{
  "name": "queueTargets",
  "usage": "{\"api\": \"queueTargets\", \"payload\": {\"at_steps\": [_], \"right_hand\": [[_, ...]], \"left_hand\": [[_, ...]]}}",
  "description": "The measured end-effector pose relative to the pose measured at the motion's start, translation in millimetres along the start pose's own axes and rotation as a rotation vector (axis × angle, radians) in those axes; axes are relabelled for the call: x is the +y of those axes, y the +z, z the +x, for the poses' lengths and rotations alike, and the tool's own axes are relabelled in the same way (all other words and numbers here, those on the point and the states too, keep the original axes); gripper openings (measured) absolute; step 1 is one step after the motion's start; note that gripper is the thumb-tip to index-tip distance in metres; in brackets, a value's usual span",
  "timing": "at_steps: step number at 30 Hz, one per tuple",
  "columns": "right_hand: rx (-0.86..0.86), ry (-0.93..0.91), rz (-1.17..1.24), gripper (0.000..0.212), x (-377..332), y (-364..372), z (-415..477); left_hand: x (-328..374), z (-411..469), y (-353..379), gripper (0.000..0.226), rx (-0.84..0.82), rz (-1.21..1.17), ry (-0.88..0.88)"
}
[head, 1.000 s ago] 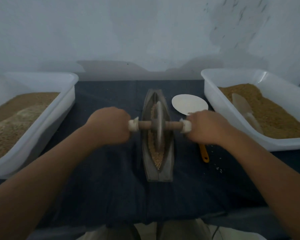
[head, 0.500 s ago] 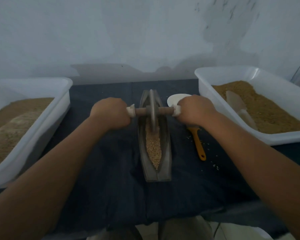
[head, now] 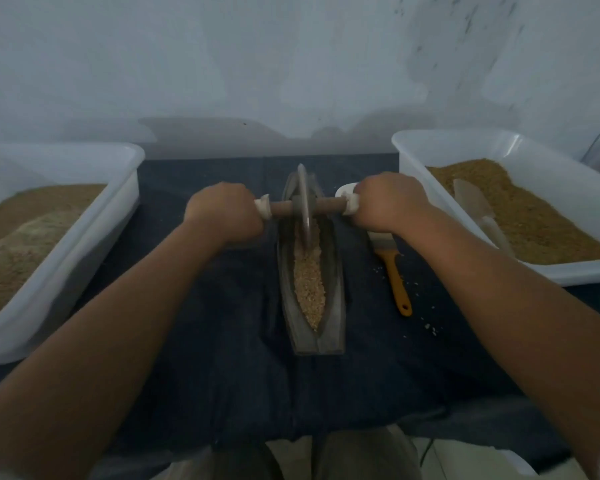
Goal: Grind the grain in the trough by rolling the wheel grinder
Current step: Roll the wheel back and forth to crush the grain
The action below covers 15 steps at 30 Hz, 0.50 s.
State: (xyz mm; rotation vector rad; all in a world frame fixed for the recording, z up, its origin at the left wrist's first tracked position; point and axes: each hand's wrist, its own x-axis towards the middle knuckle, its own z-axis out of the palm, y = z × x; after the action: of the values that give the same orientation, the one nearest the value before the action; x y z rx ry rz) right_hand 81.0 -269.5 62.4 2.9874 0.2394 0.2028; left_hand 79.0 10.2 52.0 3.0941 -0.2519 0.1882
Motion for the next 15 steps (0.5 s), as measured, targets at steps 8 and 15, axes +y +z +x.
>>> {"api": "queueTargets", "payload": {"at_steps": [8, 15], "right_hand": [[-0.027, -0.116, 0.093, 0.037, 7.0, 8.0, -93.6], [0.039, -0.071, 0.062, 0.040, -2.4, 0.6, -57.1]], "left_hand": [[-15.1, -89.3, 5.9, 0.034, 0.048, 0.018, 0.175], [-11.9, -56.2, 15.7, 0.033, 0.045, -0.025, 0.067]]}}
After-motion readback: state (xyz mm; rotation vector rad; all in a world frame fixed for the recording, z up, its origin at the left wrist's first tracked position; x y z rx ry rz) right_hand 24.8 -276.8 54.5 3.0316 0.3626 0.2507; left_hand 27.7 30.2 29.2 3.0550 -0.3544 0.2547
